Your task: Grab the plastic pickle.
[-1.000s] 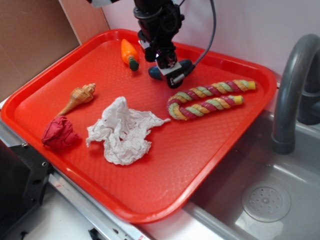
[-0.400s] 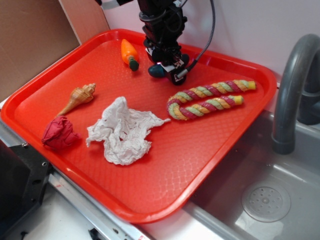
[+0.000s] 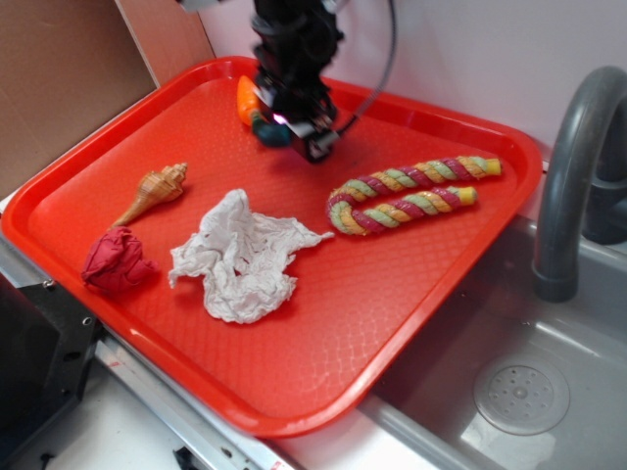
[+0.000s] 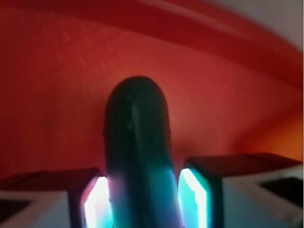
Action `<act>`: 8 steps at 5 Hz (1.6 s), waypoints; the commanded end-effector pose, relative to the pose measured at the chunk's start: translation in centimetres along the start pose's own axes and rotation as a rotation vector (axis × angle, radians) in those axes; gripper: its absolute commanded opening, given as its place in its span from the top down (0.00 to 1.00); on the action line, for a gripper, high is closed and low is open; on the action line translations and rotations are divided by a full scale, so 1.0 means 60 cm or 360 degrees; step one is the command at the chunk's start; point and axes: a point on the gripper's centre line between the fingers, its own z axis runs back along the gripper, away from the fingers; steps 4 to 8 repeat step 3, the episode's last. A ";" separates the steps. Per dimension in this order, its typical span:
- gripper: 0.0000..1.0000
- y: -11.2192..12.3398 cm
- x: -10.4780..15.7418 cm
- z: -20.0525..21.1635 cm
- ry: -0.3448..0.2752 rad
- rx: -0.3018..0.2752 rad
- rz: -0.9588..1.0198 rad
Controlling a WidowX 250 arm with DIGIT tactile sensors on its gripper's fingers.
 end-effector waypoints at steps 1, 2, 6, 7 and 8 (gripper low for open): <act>1.00 -0.057 -0.089 0.197 -0.0051 0.0042 0.0086; 1.00 -0.047 -0.115 0.238 -0.0185 0.0078 0.0186; 1.00 -0.038 -0.130 0.236 -0.0337 0.0118 0.0398; 1.00 -0.038 -0.130 0.236 -0.0337 0.0118 0.0398; 1.00 -0.038 -0.130 0.236 -0.0337 0.0118 0.0398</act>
